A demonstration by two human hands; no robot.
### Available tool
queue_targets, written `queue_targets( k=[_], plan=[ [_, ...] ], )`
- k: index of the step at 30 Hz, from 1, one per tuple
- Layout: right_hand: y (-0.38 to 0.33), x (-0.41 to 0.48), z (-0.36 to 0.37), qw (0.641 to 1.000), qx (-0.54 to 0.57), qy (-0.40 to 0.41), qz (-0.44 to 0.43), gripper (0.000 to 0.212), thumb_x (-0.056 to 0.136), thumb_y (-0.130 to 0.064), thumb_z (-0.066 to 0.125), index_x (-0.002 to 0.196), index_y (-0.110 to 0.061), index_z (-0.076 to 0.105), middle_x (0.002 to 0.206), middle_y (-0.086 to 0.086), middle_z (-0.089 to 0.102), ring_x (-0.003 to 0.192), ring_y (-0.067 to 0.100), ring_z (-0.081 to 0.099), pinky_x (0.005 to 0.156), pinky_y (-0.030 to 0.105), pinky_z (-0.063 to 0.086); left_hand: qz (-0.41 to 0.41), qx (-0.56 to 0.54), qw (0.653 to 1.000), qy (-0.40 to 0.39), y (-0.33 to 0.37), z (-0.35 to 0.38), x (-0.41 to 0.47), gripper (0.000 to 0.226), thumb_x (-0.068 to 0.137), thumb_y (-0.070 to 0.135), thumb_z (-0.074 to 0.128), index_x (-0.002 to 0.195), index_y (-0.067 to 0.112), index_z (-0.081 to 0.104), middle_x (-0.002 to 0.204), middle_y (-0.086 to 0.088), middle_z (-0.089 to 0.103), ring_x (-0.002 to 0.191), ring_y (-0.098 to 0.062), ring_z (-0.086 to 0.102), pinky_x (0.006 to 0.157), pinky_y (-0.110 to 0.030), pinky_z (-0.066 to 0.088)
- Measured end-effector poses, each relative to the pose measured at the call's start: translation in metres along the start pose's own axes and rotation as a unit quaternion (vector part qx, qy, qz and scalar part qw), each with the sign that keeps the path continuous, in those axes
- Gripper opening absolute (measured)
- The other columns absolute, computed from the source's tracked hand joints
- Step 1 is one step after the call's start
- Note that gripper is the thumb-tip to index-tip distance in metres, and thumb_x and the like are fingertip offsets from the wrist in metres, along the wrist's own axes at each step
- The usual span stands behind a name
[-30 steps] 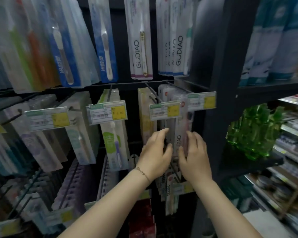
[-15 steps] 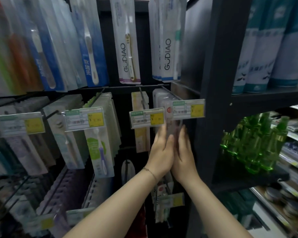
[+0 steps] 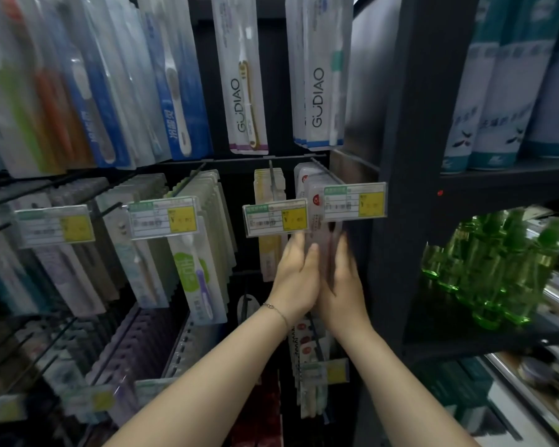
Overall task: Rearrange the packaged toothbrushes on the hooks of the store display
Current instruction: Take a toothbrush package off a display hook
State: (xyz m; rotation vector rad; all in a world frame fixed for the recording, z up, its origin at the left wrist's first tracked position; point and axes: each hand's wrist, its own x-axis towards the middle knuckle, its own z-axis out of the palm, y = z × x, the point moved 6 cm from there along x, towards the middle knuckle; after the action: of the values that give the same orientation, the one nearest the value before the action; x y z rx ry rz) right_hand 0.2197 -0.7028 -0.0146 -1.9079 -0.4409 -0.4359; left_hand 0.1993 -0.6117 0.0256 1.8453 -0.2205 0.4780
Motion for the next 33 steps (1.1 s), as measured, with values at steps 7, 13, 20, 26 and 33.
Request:
queue_targets(
  k=[7, 13, 20, 26, 33],
  plan=[
    [0.005, -0.021, -0.011, 1.000, -0.002, 0.024, 0.014, 0.069, 0.096, -0.023, 0.059, 0.154, -0.018, 0.023, 0.157, -0.003, 0.028, 0.145, 0.010, 0.025, 0.120, 0.037, 0.027, -0.068, 0.116, 0.990, 0.042, -0.035, -0.028, -0.015, 0.043, 0.103, 0.027, 0.049, 0.144, 0.019, 0.040, 0.145, -0.002, 0.046, 0.133, -0.014, 0.045, 0.113, -0.038, 0.039],
    [0.010, -0.047, -0.011, 0.986, -0.160, -0.016, -0.047, 0.042, 0.096, -0.024, 0.055, 0.136, -0.013, 0.051, 0.143, 0.002, 0.043, 0.135, 0.019, 0.036, 0.111, 0.034, 0.036, 0.015, 0.395, 0.918, -0.029, -0.043, -0.024, -0.048, 0.030, 0.098, 0.031, 0.048, 0.127, 0.023, 0.049, 0.124, 0.003, 0.054, 0.115, -0.019, 0.050, 0.097, -0.045, 0.047],
    [0.019, -0.086, -0.006, 0.933, -0.326, -0.027, -0.151, 0.027, 0.082, -0.021, 0.065, 0.108, -0.015, 0.066, 0.116, 0.004, 0.063, 0.109, 0.026, 0.059, 0.080, 0.042, 0.052, 0.125, 0.563, 0.813, -0.081, -0.065, 0.000, -0.097, 0.027, 0.088, 0.032, 0.050, 0.111, 0.019, 0.058, 0.100, 0.002, 0.059, 0.091, -0.023, 0.057, 0.073, -0.039, 0.046],
    [0.035, -0.109, -0.002, 0.922, -0.354, -0.032, -0.156, 0.024, 0.078, -0.019, 0.070, 0.101, -0.013, 0.066, 0.108, 0.006, 0.063, 0.098, 0.028, 0.059, 0.073, 0.039, 0.050, 0.150, 0.563, 0.811, -0.057, -0.087, 0.008, -0.122, 0.020, 0.080, 0.028, 0.060, 0.098, 0.017, 0.060, 0.088, 0.000, 0.060, 0.080, -0.025, 0.059, 0.062, -0.038, 0.045],
    [0.054, -0.135, 0.008, 0.924, -0.348, -0.043, -0.151, 0.016, 0.081, -0.020, 0.064, 0.095, -0.012, 0.065, 0.098, 0.006, 0.060, 0.088, 0.027, 0.056, 0.067, 0.039, 0.048, 0.149, 0.528, 0.834, -0.056, -0.104, 0.015, -0.150, 0.029, 0.084, 0.029, 0.038, 0.093, 0.015, 0.062, 0.085, -0.002, 0.061, 0.077, -0.025, 0.058, 0.060, -0.038, 0.046]
  ],
)
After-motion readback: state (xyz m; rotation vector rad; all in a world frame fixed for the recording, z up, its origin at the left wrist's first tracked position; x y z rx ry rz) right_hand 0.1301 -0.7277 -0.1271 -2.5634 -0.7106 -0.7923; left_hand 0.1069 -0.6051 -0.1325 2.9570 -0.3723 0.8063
